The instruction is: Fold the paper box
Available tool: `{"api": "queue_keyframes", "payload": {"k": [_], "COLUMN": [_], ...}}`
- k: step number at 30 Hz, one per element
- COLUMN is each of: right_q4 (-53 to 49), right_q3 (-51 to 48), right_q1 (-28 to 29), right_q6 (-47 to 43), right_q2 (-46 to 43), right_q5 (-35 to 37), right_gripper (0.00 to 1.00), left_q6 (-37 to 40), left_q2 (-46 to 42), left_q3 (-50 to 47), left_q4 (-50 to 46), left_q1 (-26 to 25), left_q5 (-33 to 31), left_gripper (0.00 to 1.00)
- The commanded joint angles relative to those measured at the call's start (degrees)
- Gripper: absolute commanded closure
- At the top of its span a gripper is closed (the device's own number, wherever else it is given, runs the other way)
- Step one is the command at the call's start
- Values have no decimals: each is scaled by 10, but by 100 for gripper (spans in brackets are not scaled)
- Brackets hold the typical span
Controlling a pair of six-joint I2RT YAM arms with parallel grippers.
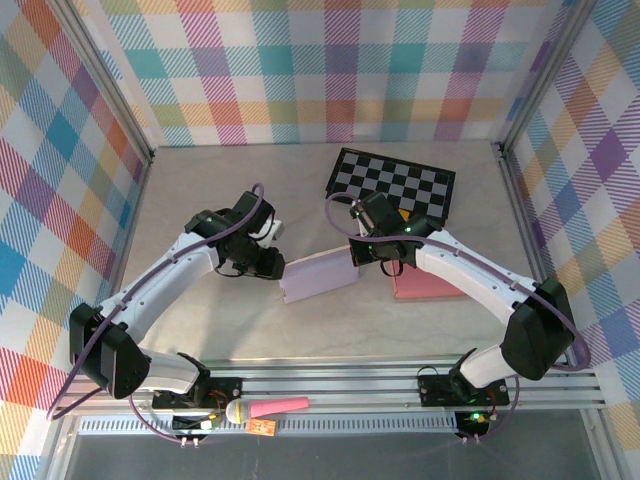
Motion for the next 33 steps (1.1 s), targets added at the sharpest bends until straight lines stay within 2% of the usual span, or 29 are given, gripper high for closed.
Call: {"api": "queue_keyframes", "payload": {"k": [1,14,26,33], "right_q4": [-31,-30,-26,-24], "right_q3": [-2,-4,-8,-7], "right_q1": [4,4,5,7], "right_q6": [4,6,18,20], "right_q2": [4,3,2,4], "right_q5": [-9,-10,-9,-7], "right_gripper": [100,100,100,100], "left_q6": [10,8,-99,-128], "left_q2": [3,14,14,34], "left_q3": [3,13,23,50], "left_q4": [3,0,-1,-23], "left_q1": [6,6,6,6], "left_q5": [-9,-11,36,49], "left_gripper": [77,93,96,96]}}
